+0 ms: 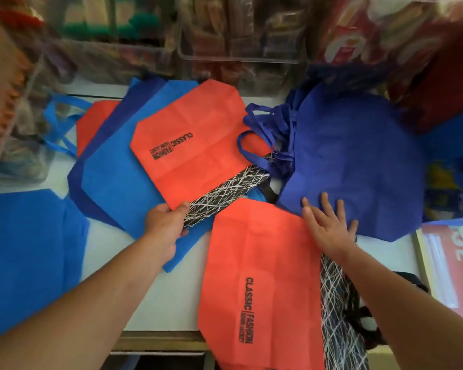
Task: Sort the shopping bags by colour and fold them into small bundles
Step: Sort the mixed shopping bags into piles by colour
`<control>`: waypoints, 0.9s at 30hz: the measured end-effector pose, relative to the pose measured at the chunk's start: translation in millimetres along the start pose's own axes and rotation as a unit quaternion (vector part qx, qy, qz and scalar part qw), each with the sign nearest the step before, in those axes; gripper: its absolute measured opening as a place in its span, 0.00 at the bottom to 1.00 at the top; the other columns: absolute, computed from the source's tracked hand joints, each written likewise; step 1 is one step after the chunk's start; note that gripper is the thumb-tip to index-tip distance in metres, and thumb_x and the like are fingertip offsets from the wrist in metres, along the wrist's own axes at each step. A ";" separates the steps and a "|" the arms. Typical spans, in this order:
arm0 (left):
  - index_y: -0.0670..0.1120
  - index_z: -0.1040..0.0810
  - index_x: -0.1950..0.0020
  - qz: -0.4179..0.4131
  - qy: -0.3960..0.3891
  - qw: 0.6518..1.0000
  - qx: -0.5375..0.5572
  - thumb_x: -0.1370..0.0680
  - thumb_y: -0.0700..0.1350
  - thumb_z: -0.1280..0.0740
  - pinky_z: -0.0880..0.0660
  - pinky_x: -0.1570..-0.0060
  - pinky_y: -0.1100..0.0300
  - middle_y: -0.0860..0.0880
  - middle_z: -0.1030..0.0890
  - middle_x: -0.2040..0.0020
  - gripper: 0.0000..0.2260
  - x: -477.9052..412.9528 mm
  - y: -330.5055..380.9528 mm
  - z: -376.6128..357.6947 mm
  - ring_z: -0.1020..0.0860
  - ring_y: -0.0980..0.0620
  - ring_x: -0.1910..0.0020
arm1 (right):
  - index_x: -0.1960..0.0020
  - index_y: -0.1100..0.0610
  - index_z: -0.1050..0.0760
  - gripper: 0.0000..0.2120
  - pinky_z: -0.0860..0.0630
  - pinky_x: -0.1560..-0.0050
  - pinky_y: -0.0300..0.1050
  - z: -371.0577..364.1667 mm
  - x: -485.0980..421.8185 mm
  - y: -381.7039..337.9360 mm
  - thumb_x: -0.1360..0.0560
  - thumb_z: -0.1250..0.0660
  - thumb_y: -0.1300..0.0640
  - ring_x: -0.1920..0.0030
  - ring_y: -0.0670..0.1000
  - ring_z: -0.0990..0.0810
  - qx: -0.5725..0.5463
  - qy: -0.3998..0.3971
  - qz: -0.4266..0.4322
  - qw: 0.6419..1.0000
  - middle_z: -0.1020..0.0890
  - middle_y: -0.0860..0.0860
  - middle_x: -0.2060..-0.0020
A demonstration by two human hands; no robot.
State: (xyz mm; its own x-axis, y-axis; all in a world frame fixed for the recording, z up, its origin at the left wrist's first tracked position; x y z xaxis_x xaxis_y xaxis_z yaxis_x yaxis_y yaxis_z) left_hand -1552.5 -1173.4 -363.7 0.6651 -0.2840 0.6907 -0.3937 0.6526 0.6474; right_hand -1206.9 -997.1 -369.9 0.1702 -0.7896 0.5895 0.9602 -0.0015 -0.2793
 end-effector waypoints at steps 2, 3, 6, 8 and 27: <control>0.42 0.28 0.59 -0.027 0.016 0.999 -0.017 0.19 0.48 0.31 0.24 0.66 0.55 0.44 0.24 0.62 0.14 0.4 8.8 5.1 0.28 0.49 0.72 | 0.27 0.22 0.44 0.23 0.65 0.24 0.70 11.2 -11.7 6.2 0.21 0.56 0.27 0.18 0.51 0.64 0.034 -0.033 -0.013 0.999 0.56 0.39 0.18; 0.40 0.26 0.56 -0.045 0.030 0.999 -0.007 0.18 0.47 0.32 0.24 0.64 0.54 0.44 0.24 0.61 0.12 4.0 14.4 10.5 0.27 0.49 0.74 | 0.27 0.22 0.44 0.24 0.65 0.25 0.70 16.1 -14.8 7.6 0.22 0.56 0.26 0.18 0.52 0.64 0.052 -0.048 -0.026 0.997 0.57 0.40 0.18; 0.41 0.26 0.51 -0.064 0.066 0.993 0.076 0.16 0.45 0.35 0.24 0.66 0.55 0.46 0.24 0.61 0.08 25.4 15.7 33.4 0.25 0.56 0.78 | 0.26 0.28 0.39 0.26 0.62 0.24 0.69 26.9 -5.8 -8.9 0.23 0.52 0.26 0.18 0.55 0.62 0.088 0.026 -0.010 0.996 0.56 0.47 0.17; 0.44 0.29 0.54 -0.046 0.087 0.985 0.140 0.16 0.44 0.37 0.24 0.67 0.56 0.45 0.23 0.61 0.08 44.6 4.5 46.8 0.25 0.57 0.78 | 0.25 0.38 0.31 0.29 0.48 0.23 0.62 34.6 25.0 -49.6 0.22 0.46 0.29 0.19 0.57 0.47 -0.017 0.147 0.076 0.986 0.43 0.53 0.19; 0.44 0.20 0.56 -0.015 0.039 0.998 0.043 0.22 0.53 0.27 0.26 0.62 0.58 0.47 0.17 0.60 0.12 151.2 -93.6 90.2 0.18 0.47 0.60 | 0.23 0.43 0.34 0.29 0.22 0.41 0.50 -16.7 185.8 -143.7 0.19 0.35 0.63 0.47 0.43 0.22 -0.333 0.145 0.202 0.910 0.19 0.45 0.39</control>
State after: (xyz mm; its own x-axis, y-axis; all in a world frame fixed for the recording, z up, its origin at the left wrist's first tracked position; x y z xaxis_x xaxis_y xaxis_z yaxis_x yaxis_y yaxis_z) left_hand -1472.3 -1340.8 -290.8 0.7242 -0.2446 0.6447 -0.4226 0.5812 0.6954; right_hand -1316.9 -1153.8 -232.9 0.3214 -0.9366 0.1394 0.4687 0.0295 -0.8829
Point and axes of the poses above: each hand's wrist, its own x-axis away from the middle knuckle, its own z-axis out of the back of the hand, y = z × x, the point moved 7 cm from there along -x, towards the middle knuckle
